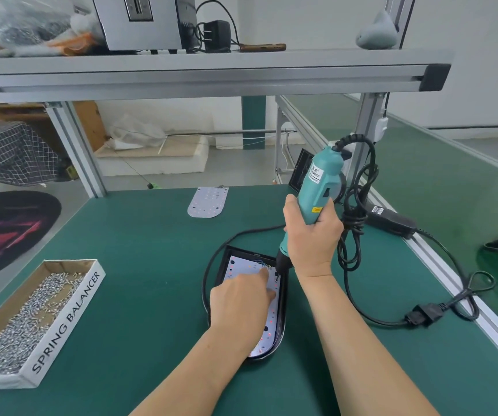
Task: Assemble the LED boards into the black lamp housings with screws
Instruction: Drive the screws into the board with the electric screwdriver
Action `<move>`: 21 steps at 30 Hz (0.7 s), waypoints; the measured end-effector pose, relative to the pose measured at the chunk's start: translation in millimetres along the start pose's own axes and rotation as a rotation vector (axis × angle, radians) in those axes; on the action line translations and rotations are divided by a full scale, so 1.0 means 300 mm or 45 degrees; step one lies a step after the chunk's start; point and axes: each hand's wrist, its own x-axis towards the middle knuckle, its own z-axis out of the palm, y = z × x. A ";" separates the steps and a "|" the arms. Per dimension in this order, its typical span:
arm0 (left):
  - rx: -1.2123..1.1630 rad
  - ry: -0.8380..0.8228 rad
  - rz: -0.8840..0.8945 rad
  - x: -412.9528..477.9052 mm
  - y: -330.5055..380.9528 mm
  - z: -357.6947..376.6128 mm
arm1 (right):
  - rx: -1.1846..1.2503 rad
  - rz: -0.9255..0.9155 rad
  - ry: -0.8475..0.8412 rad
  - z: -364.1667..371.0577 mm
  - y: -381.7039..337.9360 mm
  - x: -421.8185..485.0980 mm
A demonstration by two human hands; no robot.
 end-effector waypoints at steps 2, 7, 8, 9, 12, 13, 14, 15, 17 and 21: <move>0.005 0.004 0.002 -0.001 0.000 -0.001 | 0.000 0.056 -0.006 0.001 0.002 0.003; 0.070 0.006 0.014 -0.005 0.012 0.000 | -0.018 0.170 -0.025 -0.001 0.006 0.010; 0.063 -0.003 0.007 -0.007 0.016 -0.002 | -0.008 0.186 -0.027 -0.005 0.007 0.007; 0.052 -0.013 -0.002 -0.008 0.017 -0.005 | 0.008 0.203 -0.023 -0.010 0.006 0.005; -0.013 -0.046 -0.035 -0.007 0.008 -0.012 | 0.078 0.214 -0.014 -0.032 -0.003 0.013; -0.032 -0.045 -0.046 -0.006 0.003 -0.016 | 0.113 0.193 -0.009 -0.039 -0.017 0.023; -0.035 -0.043 -0.052 -0.006 0.002 -0.019 | 0.159 0.168 0.025 -0.048 -0.032 0.035; -0.034 -0.045 -0.053 -0.007 0.002 -0.021 | 0.220 0.157 0.091 -0.056 -0.050 0.049; -0.071 -0.070 -0.070 -0.007 0.004 -0.025 | 0.340 0.183 0.235 -0.072 -0.080 0.077; -0.645 -0.179 -0.191 -0.006 -0.021 -0.049 | 0.509 0.364 0.377 -0.106 -0.094 0.063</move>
